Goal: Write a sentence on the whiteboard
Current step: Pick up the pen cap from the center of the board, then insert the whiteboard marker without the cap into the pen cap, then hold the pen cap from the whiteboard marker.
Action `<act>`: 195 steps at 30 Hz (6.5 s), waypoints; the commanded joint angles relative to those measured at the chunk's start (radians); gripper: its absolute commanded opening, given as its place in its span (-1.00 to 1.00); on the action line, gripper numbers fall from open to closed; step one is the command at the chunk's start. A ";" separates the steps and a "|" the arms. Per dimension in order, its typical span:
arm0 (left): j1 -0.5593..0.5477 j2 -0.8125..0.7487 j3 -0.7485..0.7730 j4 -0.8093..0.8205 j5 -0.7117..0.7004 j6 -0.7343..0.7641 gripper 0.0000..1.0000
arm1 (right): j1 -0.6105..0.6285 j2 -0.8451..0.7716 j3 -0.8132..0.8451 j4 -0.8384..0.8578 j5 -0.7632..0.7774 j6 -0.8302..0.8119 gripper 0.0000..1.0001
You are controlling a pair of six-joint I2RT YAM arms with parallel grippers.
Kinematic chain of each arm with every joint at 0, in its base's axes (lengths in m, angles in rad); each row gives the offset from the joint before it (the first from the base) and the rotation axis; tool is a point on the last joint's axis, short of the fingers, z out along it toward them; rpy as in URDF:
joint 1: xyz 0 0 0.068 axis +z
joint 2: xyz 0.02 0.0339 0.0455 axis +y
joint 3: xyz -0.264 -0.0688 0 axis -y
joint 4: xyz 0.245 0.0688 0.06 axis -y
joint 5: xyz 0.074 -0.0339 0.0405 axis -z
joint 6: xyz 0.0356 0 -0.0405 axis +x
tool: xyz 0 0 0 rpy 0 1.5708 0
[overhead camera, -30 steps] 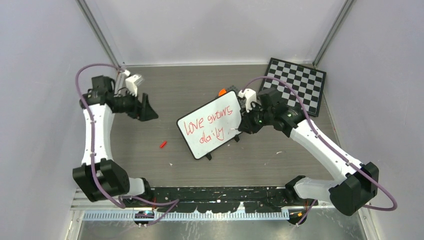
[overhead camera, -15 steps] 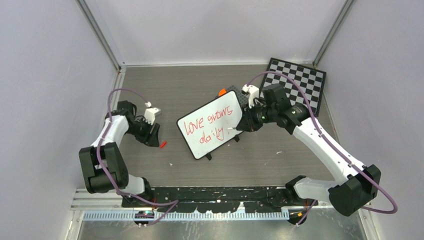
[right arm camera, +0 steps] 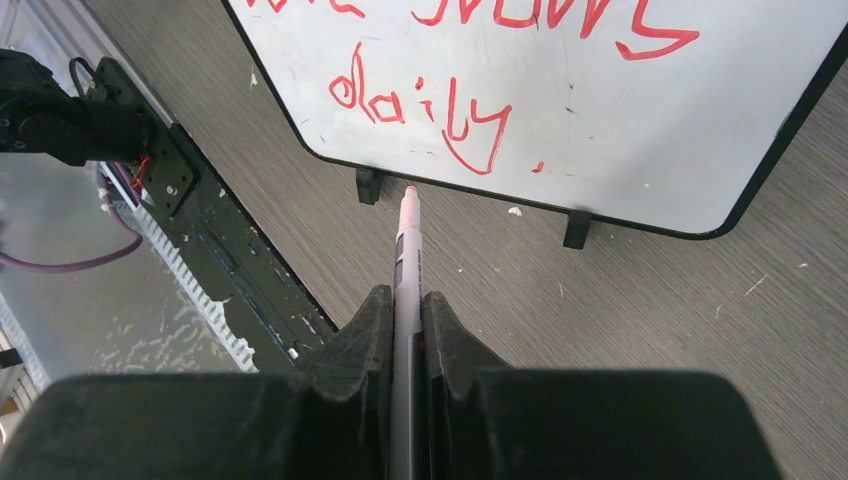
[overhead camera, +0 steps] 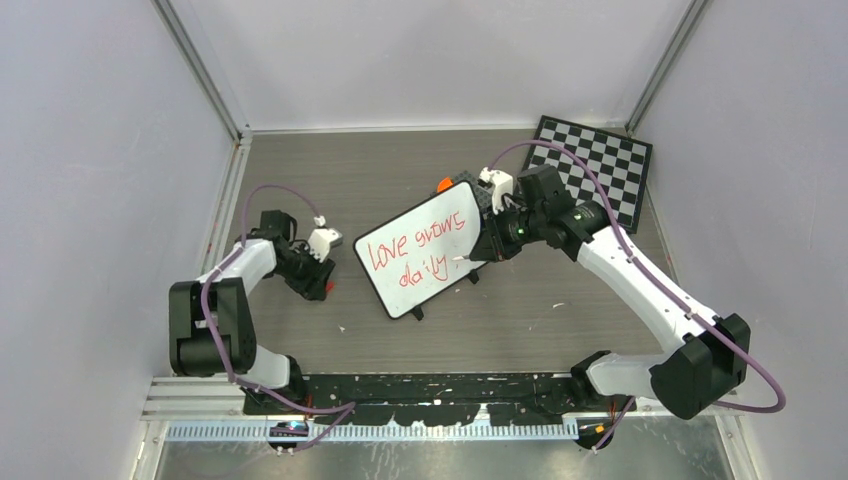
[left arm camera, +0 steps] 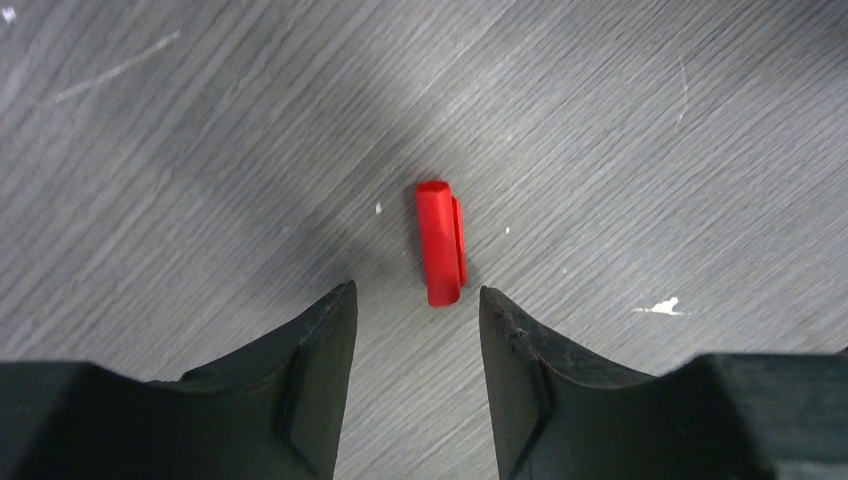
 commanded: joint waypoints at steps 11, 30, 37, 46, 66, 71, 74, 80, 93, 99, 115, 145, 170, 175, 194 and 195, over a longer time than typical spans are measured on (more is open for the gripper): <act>-0.073 -0.033 -0.089 0.087 -0.043 0.102 -0.28 | -0.004 0.019 0.070 0.013 0.020 0.004 -0.99; -0.072 -0.058 -0.022 -0.007 -0.033 0.066 -1.00 | -0.007 0.036 0.116 0.016 0.027 0.011 -1.00; -0.039 -0.161 0.290 -0.249 0.044 0.035 -1.00 | -0.019 0.047 0.173 0.017 -0.010 0.062 -1.00; -0.319 -0.180 0.710 -0.558 0.073 0.029 -1.00 | -0.028 0.041 0.213 0.052 -0.182 0.196 -0.99; -0.814 -0.089 0.831 -0.460 -0.088 -0.207 -1.00 | -0.027 0.022 0.123 0.242 -0.372 0.462 -1.00; -0.814 -0.093 0.826 -0.447 -0.082 -0.199 -1.00 | -0.025 0.023 0.121 0.242 -0.381 0.463 -0.99; -0.814 -0.109 0.815 -0.435 -0.065 -0.193 -1.00 | -0.023 0.023 0.113 0.248 -0.396 0.461 -0.99; -0.814 -0.145 0.784 -0.431 -0.052 -0.172 -1.00 | -0.021 0.019 0.105 0.235 -0.422 0.451 -0.99; -0.814 -0.199 0.751 -0.423 -0.042 -0.155 -1.00 | -0.014 0.014 0.099 0.246 -0.482 0.465 -0.99; -0.814 -0.193 0.762 -0.425 -0.030 -0.164 -1.00 | -0.001 0.017 0.102 0.230 -0.477 0.443 -0.99; -0.814 -0.184 0.785 -0.430 0.021 -0.194 -1.00 | 0.016 0.030 0.107 0.222 -0.456 0.428 -1.00; -0.821 -0.134 0.854 -0.423 0.076 -0.232 -1.00 | 0.049 0.063 0.134 0.198 -0.441 0.401 -0.99; -0.915 -0.015 1.070 -0.303 0.050 -0.336 -1.00 | 0.137 0.127 0.152 0.155 -0.440 0.349 -1.00; -0.876 -0.040 1.032 -0.373 0.115 -0.300 -0.66 | 0.077 0.104 0.197 0.141 -0.447 0.340 -0.99; -0.745 -0.017 0.901 -0.475 0.307 -0.348 0.02 | 0.048 0.066 0.225 0.093 -0.567 0.317 -0.99; -0.745 -0.014 0.897 -0.478 0.322 -0.357 -0.08 | 0.048 0.067 0.226 0.093 -0.567 0.317 -1.00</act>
